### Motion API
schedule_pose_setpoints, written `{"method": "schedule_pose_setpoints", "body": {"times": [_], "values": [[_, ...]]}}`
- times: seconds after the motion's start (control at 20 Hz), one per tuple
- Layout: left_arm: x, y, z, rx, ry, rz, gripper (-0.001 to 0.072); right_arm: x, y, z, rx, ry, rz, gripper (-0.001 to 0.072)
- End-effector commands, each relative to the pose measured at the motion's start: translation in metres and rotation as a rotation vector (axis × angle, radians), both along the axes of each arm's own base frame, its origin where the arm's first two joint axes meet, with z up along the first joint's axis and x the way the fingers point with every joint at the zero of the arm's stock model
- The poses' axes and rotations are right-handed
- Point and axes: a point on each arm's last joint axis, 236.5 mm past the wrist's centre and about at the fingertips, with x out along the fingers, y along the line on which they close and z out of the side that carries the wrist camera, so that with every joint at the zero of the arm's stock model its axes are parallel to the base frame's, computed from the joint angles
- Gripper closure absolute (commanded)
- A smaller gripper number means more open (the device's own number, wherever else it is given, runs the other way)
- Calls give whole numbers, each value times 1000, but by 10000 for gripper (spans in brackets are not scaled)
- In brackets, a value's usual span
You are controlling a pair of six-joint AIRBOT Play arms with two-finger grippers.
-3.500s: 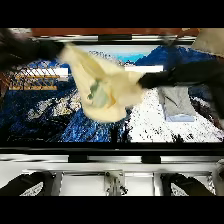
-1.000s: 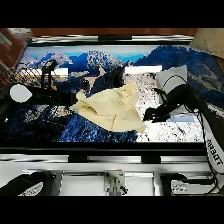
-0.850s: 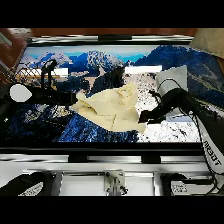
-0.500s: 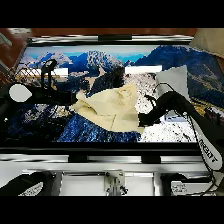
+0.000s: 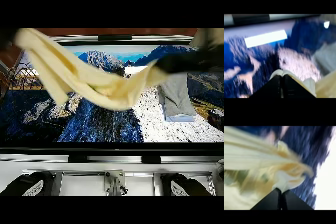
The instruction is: Fold the shirts.
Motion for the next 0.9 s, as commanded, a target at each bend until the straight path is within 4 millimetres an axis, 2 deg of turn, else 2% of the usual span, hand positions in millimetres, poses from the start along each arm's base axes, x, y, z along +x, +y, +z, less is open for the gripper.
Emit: {"method": "schedule_pose_setpoints", "body": {"times": [0.0, 0.05, 0.1, 0.15, 0.2, 0.3, 0.35, 0.45, 0.5, 0.6, 0.7, 0.85], "values": [[-117, 60, 153, -101, -409, 170, 673, -103, -56, 256, 75, -792, -263, 636], [-140, 72, 165, -112, -456, 224, 672, -139, -65, 293, 108, -928, -306, 636], [-159, 83, 169, -117, -481, 275, 673, -171, -69, 314, 139, -1014, -325, 636], [-172, 90, 166, -124, -487, 313, 673, -189, -70, 320, 152, -1035, -330, 636], [-177, 96, 159, -124, -476, 345, 673, -198, -70, 317, 157, -1018, -332, 636], [-177, 105, 137, -89, -421, 394, 673, -190, -69, 288, 103, -891, -329, 636], [-173, 109, 125, -70, -384, 413, 672, -178, -73, 264, 50, -796, -343, 635], [-163, 120, 101, -24, -292, 456, 672, -148, -88, 197, -61, -524, -391, 635], [-154, 125, 84, -1, -228, 474, 672, -133, -96, 156, -123, -356, -404, 636], [-131, 128, 35, 36, -59, 477, 672, -110, -104, 74, -221, -46, -388, 635], [-103, 130, -34, 71, 152, 469, 672, -84, -97, -4, -212, 226, -360, 636], [-59, 135, -155, 107, 435, 458, 672, -42, -58, -122, -82, 509, -262, 635]]}}
